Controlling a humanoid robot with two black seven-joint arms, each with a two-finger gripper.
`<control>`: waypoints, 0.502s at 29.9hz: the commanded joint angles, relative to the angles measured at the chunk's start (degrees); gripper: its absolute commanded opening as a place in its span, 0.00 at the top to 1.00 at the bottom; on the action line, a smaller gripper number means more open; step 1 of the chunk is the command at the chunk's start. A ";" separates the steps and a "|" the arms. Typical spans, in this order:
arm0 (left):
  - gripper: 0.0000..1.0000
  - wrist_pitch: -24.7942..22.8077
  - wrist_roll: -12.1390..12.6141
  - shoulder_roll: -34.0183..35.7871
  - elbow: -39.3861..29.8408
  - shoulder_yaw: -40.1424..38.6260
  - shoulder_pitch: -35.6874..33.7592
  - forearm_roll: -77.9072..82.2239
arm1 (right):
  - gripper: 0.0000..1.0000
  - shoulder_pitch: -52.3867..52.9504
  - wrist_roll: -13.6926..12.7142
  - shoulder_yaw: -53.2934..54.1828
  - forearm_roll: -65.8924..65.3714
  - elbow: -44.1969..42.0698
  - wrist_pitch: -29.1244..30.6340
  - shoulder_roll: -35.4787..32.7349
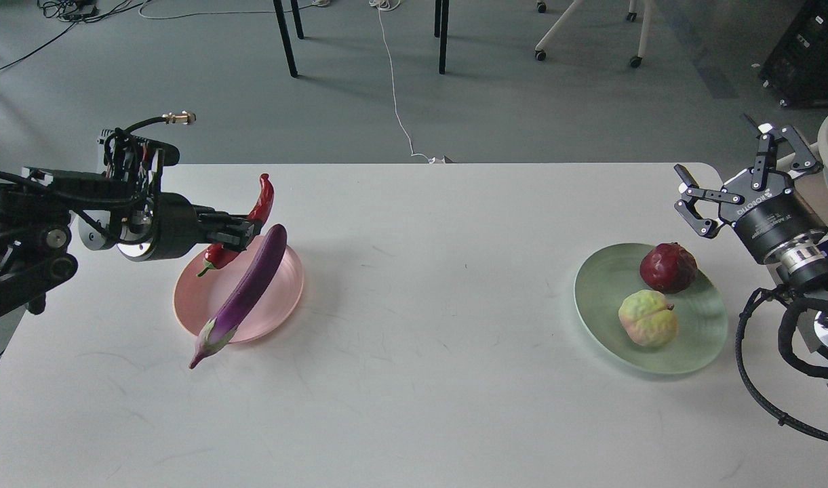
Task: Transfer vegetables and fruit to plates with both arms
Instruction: 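Carry the chili pepper onto the pink plate beside the eggplant, then release the chili pepper and withdraw the left gripper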
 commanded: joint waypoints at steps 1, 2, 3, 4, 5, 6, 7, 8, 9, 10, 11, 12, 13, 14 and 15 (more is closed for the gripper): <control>0.87 0.01 -0.01 0.74 1.76 0.02 2.18 0.33 | 0.02 0.00 0.00 0.03 0.00 0.06 0.00 0.12; 0.87 0.01 -0.01 0.92 2.03 0.02 2.27 0.25 | 0.02 0.00 0.00 0.03 0.00 -0.03 0.00 0.12; 0.86 0.01 -0.01 0.92 2.20 0.02 2.53 0.16 | 0.02 0.09 0.00 0.03 0.00 -0.03 0.00 0.12; 0.85 0.01 -0.01 0.74 2.47 0.02 3.05 0.16 | 0.02 0.09 0.00 0.03 0.00 -0.03 0.00 0.12; 0.84 0.01 -0.01 0.74 2.90 -0.07 3.58 0.16 | 0.02 0.09 0.00 0.03 0.00 0.05 0.00 0.12; 0.82 0.01 -0.01 0.66 3.17 -0.07 3.85 0.33 | 0.02 0.09 0.00 0.03 0.00 0.06 0.00 0.12; 0.80 0.01 -0.10 0.57 3.61 0.01 4.02 0.33 | 0.02 0.09 0.00 0.03 0.00 0.06 0.00 0.12; 0.78 0.01 -0.10 0.48 4.13 0.02 4.20 0.16 | 0.02 0.09 0.00 0.03 0.00 0.06 0.00 0.12; 0.76 0.01 -0.10 0.48 4.49 0.02 4.37 0.07 | 0.02 0.09 0.00 0.12 0.00 -0.03 0.00 0.12; 0.73 0.01 -0.18 0.39 4.93 0.02 4.46 0.07 | 0.02 0.09 0.00 0.20 0.00 -0.03 0.00 0.12; 0.68 0.01 -0.36 0.30 5.10 0.02 4.46 -0.10 | 0.02 0.09 0.00 0.38 0.00 -0.03 0.00 0.12; 0.64 0.01 -0.71 0.22 5.28 0.02 4.46 -0.19 | 0.02 0.09 0.00 0.38 0.00 -0.03 0.00 0.12; 0.56 0.01 -0.97 0.13 5.37 0.02 4.46 -0.28 | 0.02 0.09 0.00 0.47 0.00 -0.03 0.00 0.12; 0.48 0.01 -1.06 0.13 5.37 0.02 4.46 -0.37 | 0.02 0.09 0.00 0.47 0.00 -0.03 0.00 0.12; 0.37 0.01 -1.32 0.04 5.37 0.02 4.46 -0.37 | 0.02 0.09 0.00 0.47 0.00 -0.03 0.00 0.12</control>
